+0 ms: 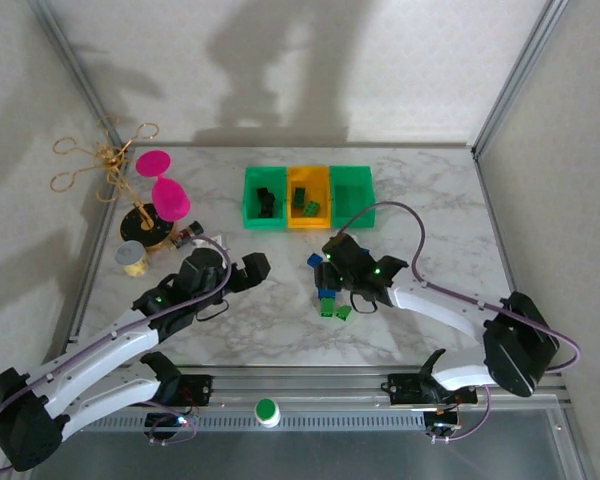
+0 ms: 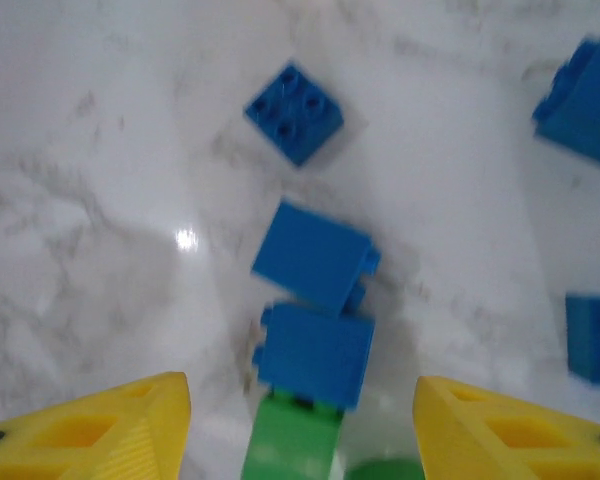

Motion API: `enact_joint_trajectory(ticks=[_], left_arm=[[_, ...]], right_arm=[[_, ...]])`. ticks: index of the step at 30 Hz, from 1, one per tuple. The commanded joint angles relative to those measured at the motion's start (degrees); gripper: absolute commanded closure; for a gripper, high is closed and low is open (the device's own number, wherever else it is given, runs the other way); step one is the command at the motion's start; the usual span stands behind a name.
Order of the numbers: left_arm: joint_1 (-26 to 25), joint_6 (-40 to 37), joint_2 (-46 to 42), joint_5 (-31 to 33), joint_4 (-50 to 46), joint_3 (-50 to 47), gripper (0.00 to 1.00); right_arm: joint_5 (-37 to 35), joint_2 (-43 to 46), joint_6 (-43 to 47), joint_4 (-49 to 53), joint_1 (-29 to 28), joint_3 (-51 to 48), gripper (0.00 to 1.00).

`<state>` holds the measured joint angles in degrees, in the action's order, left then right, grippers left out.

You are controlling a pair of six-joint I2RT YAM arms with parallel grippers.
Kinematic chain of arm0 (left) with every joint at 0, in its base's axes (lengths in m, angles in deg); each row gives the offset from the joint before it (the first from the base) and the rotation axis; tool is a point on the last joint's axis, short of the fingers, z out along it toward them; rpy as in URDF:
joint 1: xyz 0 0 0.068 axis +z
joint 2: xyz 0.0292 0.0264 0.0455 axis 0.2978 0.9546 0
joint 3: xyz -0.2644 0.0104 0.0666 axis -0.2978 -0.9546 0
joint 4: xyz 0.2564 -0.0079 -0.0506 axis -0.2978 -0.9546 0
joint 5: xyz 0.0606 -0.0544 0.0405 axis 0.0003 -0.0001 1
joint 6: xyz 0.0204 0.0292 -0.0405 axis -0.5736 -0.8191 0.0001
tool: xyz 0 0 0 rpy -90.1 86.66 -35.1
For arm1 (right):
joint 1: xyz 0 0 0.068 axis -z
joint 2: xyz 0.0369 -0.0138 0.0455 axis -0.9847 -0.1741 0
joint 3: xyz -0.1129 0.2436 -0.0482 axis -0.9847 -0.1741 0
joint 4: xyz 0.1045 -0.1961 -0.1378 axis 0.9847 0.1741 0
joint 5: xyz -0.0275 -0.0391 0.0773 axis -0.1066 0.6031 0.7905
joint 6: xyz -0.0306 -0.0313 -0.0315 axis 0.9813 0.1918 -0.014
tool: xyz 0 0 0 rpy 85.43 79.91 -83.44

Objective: Sort the legos into containers by color
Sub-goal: Pick up the lego from the bottom-center of the table.

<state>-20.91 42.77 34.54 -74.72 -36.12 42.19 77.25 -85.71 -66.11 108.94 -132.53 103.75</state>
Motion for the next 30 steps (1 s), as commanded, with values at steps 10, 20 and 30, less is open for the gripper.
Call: enact_joint_trajectory(ticks=[10, 20, 30], left_arm=[[-0.5, 2.5, -2.2, 2.8, -2.0, -2.8, 0.00], [-0.5, 2.3, -3.2, 4.2, -3.7, -3.1, 0.00], [-0.5, 2.1, -4.5, 5.2, -5.1, -3.3, 0.00]], right_arm=[[-1.6, -5.6, -8.5, 1.7, -6.4, -1.7, 0.42], [-2.6, -11.0, -7.0, 0.4, -7.4, 0.9, 0.46], [-3.9, -14.6, -6.9, 3.2, -8.6, 4.2, 0.50]])
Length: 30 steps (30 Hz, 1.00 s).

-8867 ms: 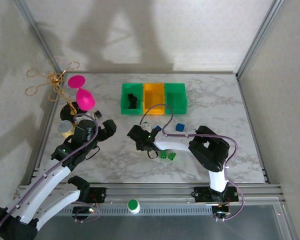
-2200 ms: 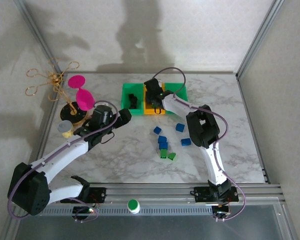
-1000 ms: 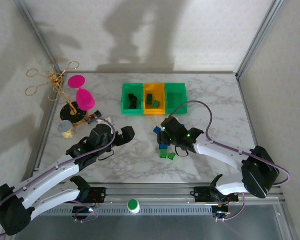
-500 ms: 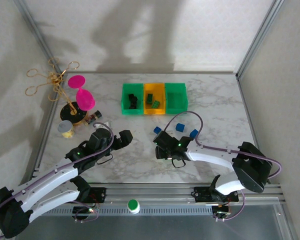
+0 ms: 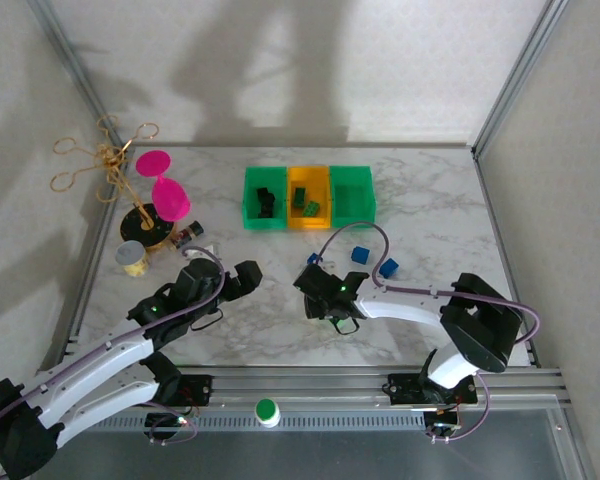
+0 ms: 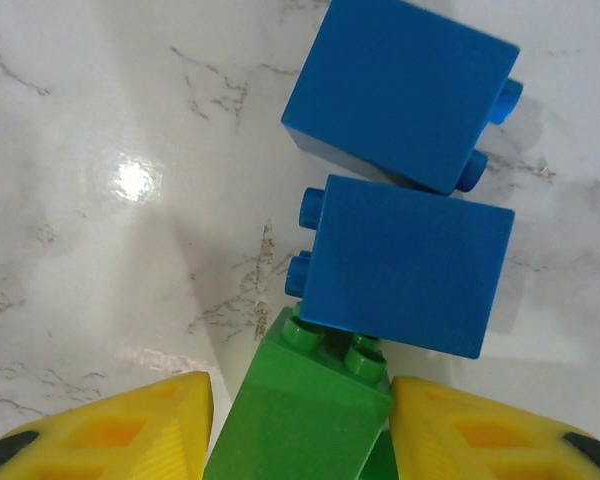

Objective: Sort the legos into containers by color
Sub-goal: Pick up the lego from the bottom-center of the table.

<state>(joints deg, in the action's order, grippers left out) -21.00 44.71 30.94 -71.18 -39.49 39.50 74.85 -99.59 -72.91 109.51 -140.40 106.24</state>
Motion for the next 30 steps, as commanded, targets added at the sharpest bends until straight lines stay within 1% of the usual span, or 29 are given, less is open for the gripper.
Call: enact_joint_trajectory(ticks=[1, 9, 13, 17, 22, 26, 30], left_arm=[[-0.4, 0.1, -0.9, 1.7, -1.8, -0.6, 0.00], [-0.4, 0.0, -0.9, 1.8, -2.0, -0.3, 0.00], [-0.4, 0.0, -1.2, 2.0, -2.2, -0.3, 0.00], [-0.4, -0.1, -1.2, 2.1, -2.1, -0.1, 0.00], [-0.3, 0.0, -1.2, 1.9, -1.4, 0.3, 0.00], [0.2, -0.5, -0.5, 1.4, -1.7, 1.5, 0.00], [1.0, -1.3, 0.4, 1.1, -0.9, 2.7, 0.01]], right_arm=[[-1.8, -0.8, -0.3, 3.1, -0.8, 1.9, 0.50], [-1.5, -1.9, -1.2, 2.4, -1.2, 2.5, 0.54], [-1.4, -2.1, -1.2, 1.8, -1.2, 2.8, 0.60], [-1.3, -1.4, -1.3, 1.6, -1.1, 3.3, 0.63], [-0.9, 1.2, -1.5, 2.3, -1.1, 4.6, 0.64], [-0.9, 4.2, 0.2, 2.7, 0.6, 6.6, 0.63], [-0.9, 4.1, 4.0, 2.3, 4.4, 10.1, 0.62]])
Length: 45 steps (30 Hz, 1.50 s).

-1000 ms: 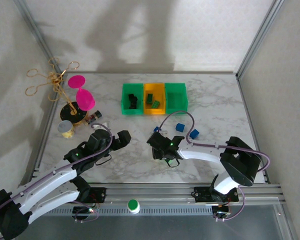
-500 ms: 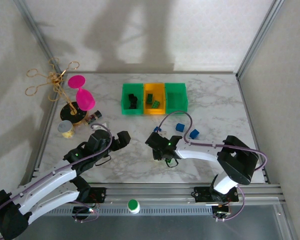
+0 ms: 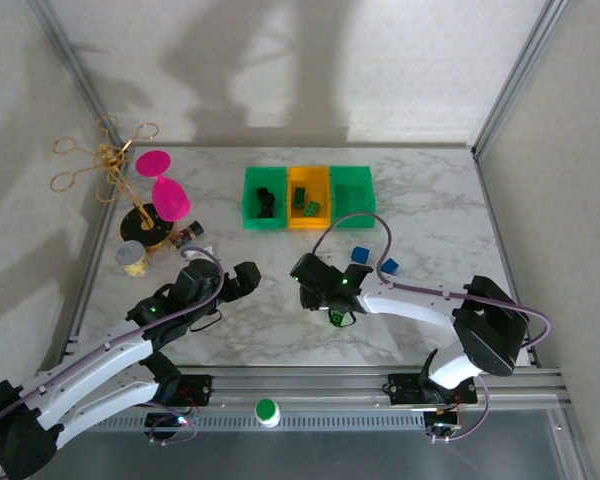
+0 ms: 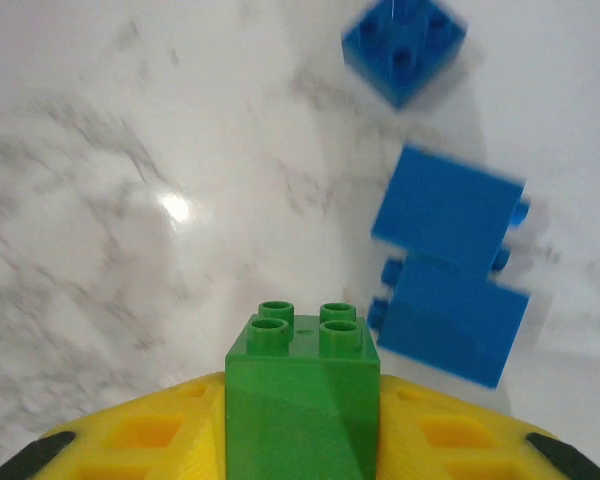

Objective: Sort the legos into containers by color
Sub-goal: Pick up the lego from the bottom-center of the table, then place the lego in the container.

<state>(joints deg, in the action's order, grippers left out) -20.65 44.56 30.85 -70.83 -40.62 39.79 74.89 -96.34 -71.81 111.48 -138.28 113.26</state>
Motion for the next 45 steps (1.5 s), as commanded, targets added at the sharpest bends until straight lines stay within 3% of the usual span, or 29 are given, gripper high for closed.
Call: enact_joint_trajectory(ticks=[1, 13, 19, 33, 45], left_arm=[[0.8, -1.3, 0.9, 0.7, 0.6, 2.8, 0.00], [3.5, -4.0, 8.9, -0.1, 6.8, 8.5, 0.00], [3.9, -4.8, 13.3, 0.4, 10.8, 10.7, 0.01], [4.7, -6.7, 19.0, 0.4, 13.4, 13.1, 0.00], [5.2, -6.9, 18.9, 0.2, 13.1, 12.8, 0.00]], right_arm=[[-1.0, 0.5, 4.3, -0.1, 3.5, 4.6, 0.63], [0.4, -16.4, 15.1, -7.4, 17.1, 24.2, 0.63], [-0.4, -26.2, 17.9, -9.0, 20.1, 33.6, 0.63], [1.4, -39.5, 21.9, -12.1, 23.3, 43.0, 0.62], [1.6, -42.0, 23.1, -11.7, 23.6, 46.6, 0.56]])
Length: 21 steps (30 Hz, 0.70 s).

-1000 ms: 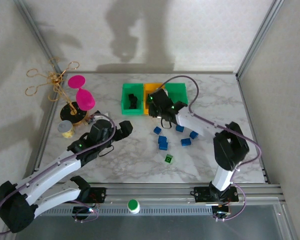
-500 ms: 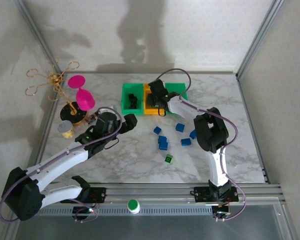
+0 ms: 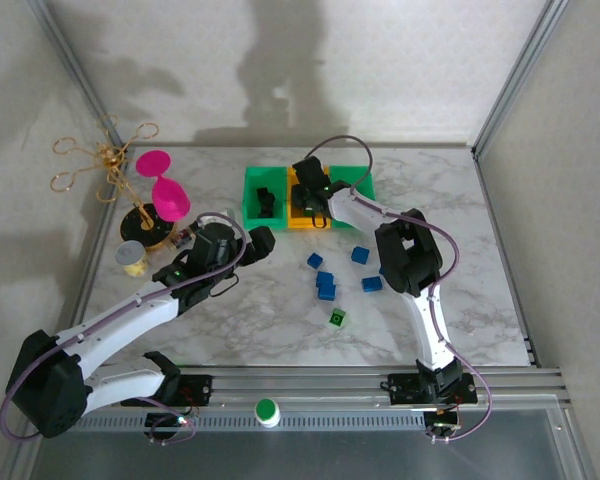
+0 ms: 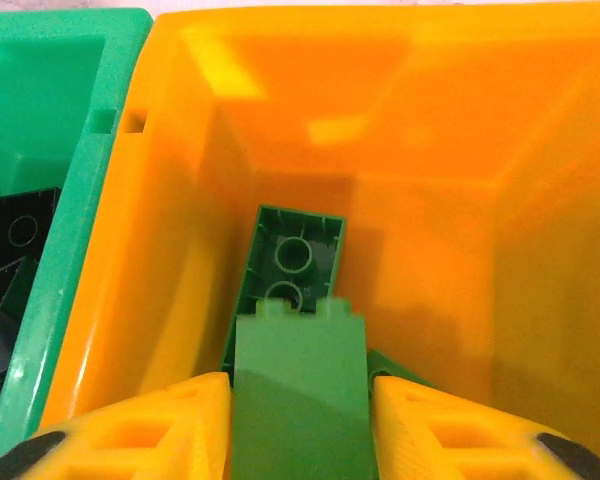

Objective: Sort the legos into containers by color
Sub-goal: Place the lego in the container.

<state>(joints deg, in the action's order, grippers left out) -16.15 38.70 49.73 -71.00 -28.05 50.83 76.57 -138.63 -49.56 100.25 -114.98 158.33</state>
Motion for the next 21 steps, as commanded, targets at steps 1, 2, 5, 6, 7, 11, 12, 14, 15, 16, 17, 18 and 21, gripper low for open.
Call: enact_joint_trajectory(ticks=[1, 2, 5, 6, 7, 11, 12, 14, 15, 16, 17, 18, 21], left_arm=[[0.7, -1.1, 0.0, 0.3, 0.5, 1.7, 0.00], [0.7, -1.2, 0.0, 0.3, 0.3, 1.8, 0.00], [0.7, -1.5, -0.2, 0.2, 0.0, 2.2, 0.00], [0.8, -1.6, -0.3, 0.2, 0.0, 2.3, 0.00], [0.8, -1.6, -0.5, 0.1, 0.1, 2.3, 0.00], [0.7, -1.8, -1.0, 0.0, -0.4, 2.4, 0.00], [0.7, -1.8, -1.1, -0.1, -0.6, 2.4, 0.00], [0.5, -1.9, -1.3, 0.0, -0.7, 2.3, 0.00], [0.3, -1.9, -1.4, 0.3, -1.1, 2.4, 0.00], [0.0, -2.0, -1.6, 0.6, -1.5, 2.5, 0.00], [-0.4, -2.1, -1.8, 1.0, -1.8, 2.5, 0.00], [-0.8, -2.2, -2.1, 1.4, -2.0, 2.4, 0.00], [-1.7, -2.0, -3.1, 1.4, -2.7, 1.6, 0.00]], right_arm=[[-0.3, 0.8, 0.9, -0.5, 0.3, 1.3, 0.53], [-0.4, 1.2, 0.9, -0.4, 0.3, 1.2, 0.51], [-0.2, 3.1, 1.1, -0.7, 0.3, 0.7, 0.50], [0.3, 4.0, 1.1, -0.7, 0.2, 0.4, 0.50], [0.8, 5.0, 1.0, -0.8, 0.2, -0.2, 0.50], [1.2, 9.1, 0.4, -1.6, -0.1, -3.2, 0.50], [1.3, 10.2, 0.3, -1.6, -0.2, -4.1, 0.49], [1.5, 12.4, -0.2, -1.9, -0.3, -6.2, 0.49], [1.8, 13.9, -0.5, -2.1, -0.3, -7.8, 0.49], [2.0, 15.8, -0.7, -2.5, -0.5, -9.7, 0.49], [1.8, 17.4, -1.0, -2.8, -0.6, -11.4, 0.49], [1.9, 19.3, -1.6, -2.9, -0.8, -13.4, 0.49], [2.1, 24.5, -3.3, -1.6, -1.9, -19.3, 0.49]])
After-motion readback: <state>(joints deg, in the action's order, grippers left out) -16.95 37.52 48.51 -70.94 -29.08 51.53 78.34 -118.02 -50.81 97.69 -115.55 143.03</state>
